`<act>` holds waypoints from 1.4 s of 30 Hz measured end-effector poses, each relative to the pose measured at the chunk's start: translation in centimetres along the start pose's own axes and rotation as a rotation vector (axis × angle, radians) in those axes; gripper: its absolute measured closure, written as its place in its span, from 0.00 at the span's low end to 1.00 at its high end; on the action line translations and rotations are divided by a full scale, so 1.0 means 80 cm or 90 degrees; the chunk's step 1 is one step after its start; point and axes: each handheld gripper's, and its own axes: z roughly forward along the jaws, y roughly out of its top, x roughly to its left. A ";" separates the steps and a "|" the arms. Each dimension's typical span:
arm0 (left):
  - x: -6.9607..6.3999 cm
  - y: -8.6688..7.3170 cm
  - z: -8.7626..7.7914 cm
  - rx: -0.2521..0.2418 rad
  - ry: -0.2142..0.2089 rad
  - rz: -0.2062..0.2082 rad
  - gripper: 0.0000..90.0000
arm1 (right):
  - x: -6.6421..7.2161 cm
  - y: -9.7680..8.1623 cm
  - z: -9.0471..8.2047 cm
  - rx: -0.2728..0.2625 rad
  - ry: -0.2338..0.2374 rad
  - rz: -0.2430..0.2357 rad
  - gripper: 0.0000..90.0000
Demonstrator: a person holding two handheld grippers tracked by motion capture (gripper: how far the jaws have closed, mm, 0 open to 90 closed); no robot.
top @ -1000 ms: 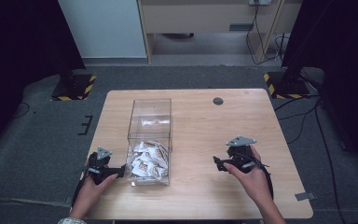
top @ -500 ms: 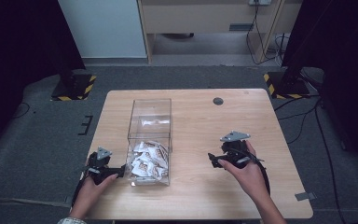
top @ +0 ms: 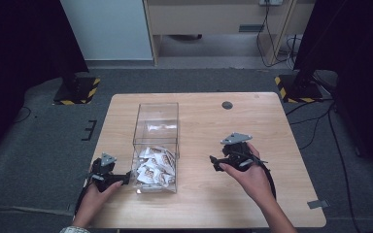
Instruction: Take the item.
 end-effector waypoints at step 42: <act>0.000 0.000 0.000 0.000 -0.001 0.001 0.00 | 0.050 0.072 -0.005 -0.045 0.078 -0.060 0.53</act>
